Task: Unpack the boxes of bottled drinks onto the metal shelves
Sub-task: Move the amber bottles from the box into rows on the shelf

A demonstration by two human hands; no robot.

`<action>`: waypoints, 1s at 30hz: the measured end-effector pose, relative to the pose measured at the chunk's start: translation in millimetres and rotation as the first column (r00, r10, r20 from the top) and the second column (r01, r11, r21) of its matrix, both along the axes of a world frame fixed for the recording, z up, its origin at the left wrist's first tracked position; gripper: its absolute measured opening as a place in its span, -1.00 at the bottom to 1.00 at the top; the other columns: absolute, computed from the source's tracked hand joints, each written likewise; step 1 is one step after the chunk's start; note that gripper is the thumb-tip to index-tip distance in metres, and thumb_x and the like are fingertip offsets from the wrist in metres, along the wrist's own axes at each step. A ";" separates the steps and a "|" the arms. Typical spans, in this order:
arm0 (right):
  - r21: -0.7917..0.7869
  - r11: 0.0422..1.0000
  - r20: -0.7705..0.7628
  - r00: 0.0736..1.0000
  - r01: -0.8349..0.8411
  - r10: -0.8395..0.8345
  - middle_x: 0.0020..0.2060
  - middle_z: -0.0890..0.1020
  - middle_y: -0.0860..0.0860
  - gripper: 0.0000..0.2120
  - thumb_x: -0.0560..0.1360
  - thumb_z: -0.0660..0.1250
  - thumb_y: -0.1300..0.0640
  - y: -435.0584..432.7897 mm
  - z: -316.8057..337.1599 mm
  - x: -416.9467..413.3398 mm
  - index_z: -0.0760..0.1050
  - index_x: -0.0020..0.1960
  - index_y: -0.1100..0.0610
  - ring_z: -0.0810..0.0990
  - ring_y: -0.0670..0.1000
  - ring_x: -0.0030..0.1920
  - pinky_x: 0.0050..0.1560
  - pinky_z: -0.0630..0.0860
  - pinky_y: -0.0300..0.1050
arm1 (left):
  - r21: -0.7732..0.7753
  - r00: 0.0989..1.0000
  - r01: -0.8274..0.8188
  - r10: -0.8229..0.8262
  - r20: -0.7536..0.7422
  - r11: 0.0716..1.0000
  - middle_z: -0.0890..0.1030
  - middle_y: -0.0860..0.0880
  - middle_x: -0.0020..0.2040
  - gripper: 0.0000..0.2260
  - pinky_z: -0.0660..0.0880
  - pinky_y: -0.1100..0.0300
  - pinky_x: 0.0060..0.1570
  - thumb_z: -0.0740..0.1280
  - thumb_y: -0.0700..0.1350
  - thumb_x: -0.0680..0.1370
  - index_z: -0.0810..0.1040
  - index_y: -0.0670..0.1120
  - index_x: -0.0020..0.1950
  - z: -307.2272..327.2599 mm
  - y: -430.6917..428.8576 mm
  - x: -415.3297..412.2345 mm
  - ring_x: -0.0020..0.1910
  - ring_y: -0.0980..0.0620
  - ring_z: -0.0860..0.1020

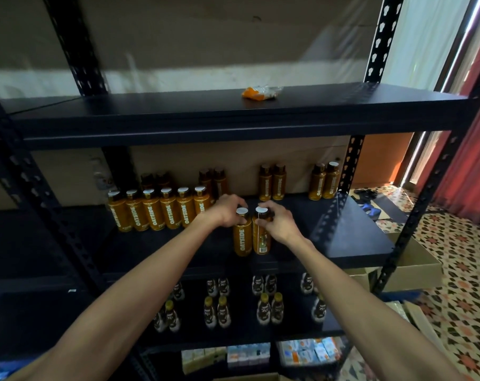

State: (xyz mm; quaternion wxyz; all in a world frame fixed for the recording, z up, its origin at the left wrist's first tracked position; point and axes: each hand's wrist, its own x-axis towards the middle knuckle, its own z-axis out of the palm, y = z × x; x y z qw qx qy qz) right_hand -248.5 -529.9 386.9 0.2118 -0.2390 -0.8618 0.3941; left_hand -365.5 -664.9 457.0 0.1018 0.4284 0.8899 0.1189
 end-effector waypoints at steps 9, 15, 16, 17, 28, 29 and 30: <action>0.106 0.991 0.247 0.968 -0.078 0.049 0.32 0.55 0.05 -0.66 0.48 0.52 0.05 9.0 47.2 -14.6 0.61 0.24 -0.05 0.57 0.05 0.24 0.16 0.54 -0.12 | -0.035 1.000 -0.008 0.009 0.019 0.999 0.36 -0.14 0.41 -0.48 0.46 0.01 0.21 0.48 -0.10 0.50 0.41 0.05 0.42 2.5 -0.5 3.3 0.33 -0.14 0.45; 0.091 0.989 0.287 0.954 -0.120 0.089 0.39 0.49 0.03 -0.50 0.48 0.51 -0.03 10.2 52.0 -9.4 0.54 0.37 0.09 0.48 0.07 0.38 0.27 0.44 -0.12 | -0.030 0.999 -0.021 0.022 0.026 0.999 0.36 -0.13 0.40 -0.48 0.47 0.05 0.16 0.47 -0.09 0.51 0.39 0.06 0.43 1.9 0.5 4.6 0.30 -0.13 0.46; 0.096 0.992 0.262 0.963 -0.087 0.059 0.38 0.47 0.03 -0.52 0.48 0.51 -0.06 9.3 49.2 -9.0 0.57 0.34 0.08 0.48 0.08 0.37 0.27 0.44 -0.11 | -0.029 0.999 -0.018 0.019 0.026 0.999 0.36 -0.14 0.41 -0.48 0.46 0.05 0.16 0.46 -0.09 0.52 0.39 0.05 0.44 1.3 1.0 4.3 0.31 -0.13 0.45; 0.105 0.992 0.254 0.966 -0.068 0.039 0.39 0.45 0.04 -0.54 0.49 0.50 -0.06 8.7 48.0 -9.2 0.58 0.33 0.07 0.48 0.07 0.37 0.28 0.45 -0.10 | -0.029 0.999 -0.018 0.019 0.027 0.999 0.36 -0.13 0.41 -0.48 0.46 0.04 0.17 0.46 -0.09 0.52 0.39 0.05 0.44 1.1 0.9 4.4 0.32 -0.13 0.45; 0.145 0.983 0.282 0.957 -0.111 0.066 0.37 0.46 0.02 -0.57 0.49 0.49 -0.07 5.8 50.5 -9.9 0.53 0.32 -0.04 0.46 0.07 0.37 0.24 0.47 -0.06 | -0.004 0.999 -0.011 0.012 0.048 1.000 0.37 -0.14 0.41 -0.50 0.47 0.00 0.22 0.45 -0.10 0.53 0.39 0.05 0.44 2.1 -1.0 6.6 0.33 -0.13 0.45; 0.137 0.984 0.258 0.963 -0.115 0.076 0.33 0.50 0.02 -0.64 0.51 0.48 -0.01 6.3 48.0 -11.0 0.55 0.28 -0.04 0.50 0.05 0.32 0.18 0.48 -0.10 | 0.000 0.999 -0.008 0.008 0.048 1.000 0.37 -0.14 0.41 -0.50 0.47 0.00 0.22 0.44 -0.10 0.53 0.38 0.05 0.44 1.6 -1.8 6.1 0.33 -0.13 0.45; 0.117 0.983 0.253 0.961 -0.141 0.108 0.32 0.53 0.01 -0.68 0.53 0.46 0.08 7.5 48.3 -12.0 0.56 0.27 -0.04 0.51 0.03 0.30 0.13 0.46 -0.15 | 0.003 0.999 -0.004 0.004 0.049 1.000 0.36 -0.14 0.41 -0.49 0.47 -0.01 0.23 0.45 -0.10 0.53 0.38 0.05 0.44 1.4 -1.7 5.2 0.33 -0.14 0.44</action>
